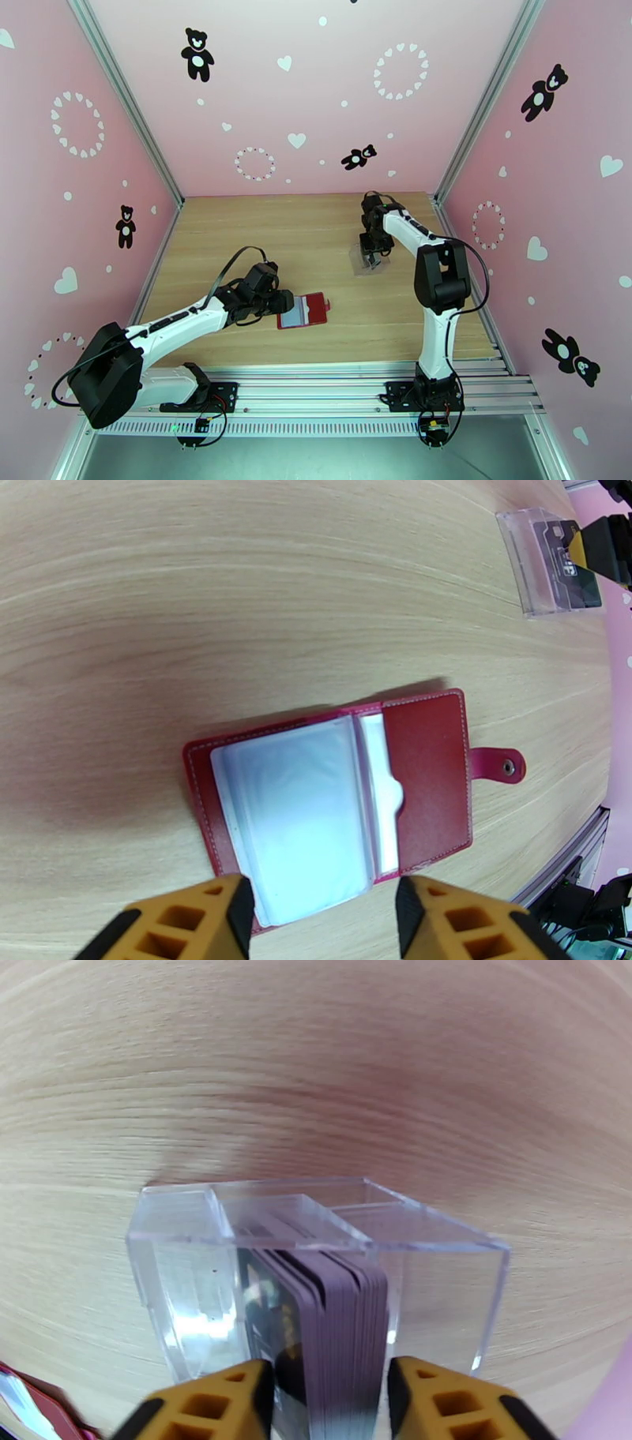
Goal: Put the credit cards into the card holder
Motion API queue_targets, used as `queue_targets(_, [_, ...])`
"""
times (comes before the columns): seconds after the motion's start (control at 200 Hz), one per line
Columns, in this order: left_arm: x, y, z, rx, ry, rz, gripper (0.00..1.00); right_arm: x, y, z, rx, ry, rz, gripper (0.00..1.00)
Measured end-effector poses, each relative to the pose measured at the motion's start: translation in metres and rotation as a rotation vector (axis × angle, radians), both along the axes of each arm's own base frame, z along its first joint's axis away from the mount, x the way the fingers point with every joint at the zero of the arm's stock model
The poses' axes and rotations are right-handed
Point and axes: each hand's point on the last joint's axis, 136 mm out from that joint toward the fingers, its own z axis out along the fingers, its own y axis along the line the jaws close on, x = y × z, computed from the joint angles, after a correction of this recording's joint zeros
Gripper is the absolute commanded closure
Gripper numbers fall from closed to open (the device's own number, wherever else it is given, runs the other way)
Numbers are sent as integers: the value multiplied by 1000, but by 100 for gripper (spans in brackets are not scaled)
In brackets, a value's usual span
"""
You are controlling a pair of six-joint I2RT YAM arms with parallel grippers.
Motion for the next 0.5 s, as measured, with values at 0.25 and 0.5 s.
queue_targets(0.25, [0,0,0,0,0,0,47,2,-13,20,-22,-48,-25,74])
queue_targets(0.5, [0,0,0,0,0,0,47,1,-12,20,-19,-44,-24,64])
